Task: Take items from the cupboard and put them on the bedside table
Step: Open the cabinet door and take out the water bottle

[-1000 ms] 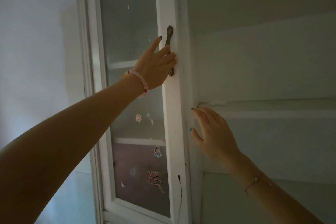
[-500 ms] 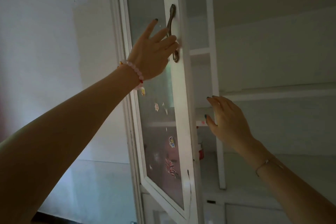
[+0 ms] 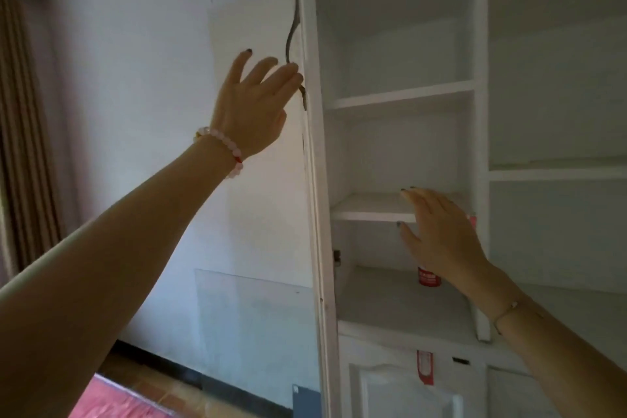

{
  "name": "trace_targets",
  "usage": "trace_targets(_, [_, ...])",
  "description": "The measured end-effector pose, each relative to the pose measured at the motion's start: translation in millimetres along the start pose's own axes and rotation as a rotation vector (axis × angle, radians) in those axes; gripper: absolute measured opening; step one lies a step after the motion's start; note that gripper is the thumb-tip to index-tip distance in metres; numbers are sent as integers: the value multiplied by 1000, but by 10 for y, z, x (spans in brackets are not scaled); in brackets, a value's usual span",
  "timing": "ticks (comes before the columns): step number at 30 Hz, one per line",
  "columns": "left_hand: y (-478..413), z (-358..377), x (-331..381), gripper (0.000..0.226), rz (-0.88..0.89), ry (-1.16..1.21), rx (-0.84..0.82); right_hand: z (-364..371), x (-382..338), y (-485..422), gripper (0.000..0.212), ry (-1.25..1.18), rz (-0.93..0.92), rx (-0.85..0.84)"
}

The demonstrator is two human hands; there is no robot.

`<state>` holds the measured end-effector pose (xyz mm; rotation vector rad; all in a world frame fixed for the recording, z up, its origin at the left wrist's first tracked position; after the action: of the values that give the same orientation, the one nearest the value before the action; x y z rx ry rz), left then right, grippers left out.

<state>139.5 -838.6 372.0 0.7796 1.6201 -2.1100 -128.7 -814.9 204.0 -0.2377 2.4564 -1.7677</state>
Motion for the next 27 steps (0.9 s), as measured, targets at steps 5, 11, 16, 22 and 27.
trace_targets(5, [312, -18, -317, 49, -35, -58, -108, 168, -297, -111, 53, -80, -28, -9])
trace_targets(11, [655, 1, -597, 62, -105, -149, -336, 291, -541, -70, 54, -132, -39, -43])
trace_targets(16, [848, -17, -701, 66, -98, -170, -362, 327, -577, -7, 54, -143, -20, -79])
trace_targets(22, [732, -143, -654, 56, -120, -96, -327, 347, -592, 54, 54, -133, 1, -112])
trace_targets(27, [685, -520, -165, 40, -373, -34, -99, 360, -547, 182, 56, -124, 5, -140])
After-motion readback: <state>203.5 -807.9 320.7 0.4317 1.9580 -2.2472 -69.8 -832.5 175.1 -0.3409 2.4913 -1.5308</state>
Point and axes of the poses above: each hand's wrist, its own y-axis away from the middle knuckle, its own z-axis out of the palm, x = y × z, the point moved 2 cm from there along -y, towards the middle knuckle, and after that the axes turned 13 degrees about x, right-handed, at the moved point
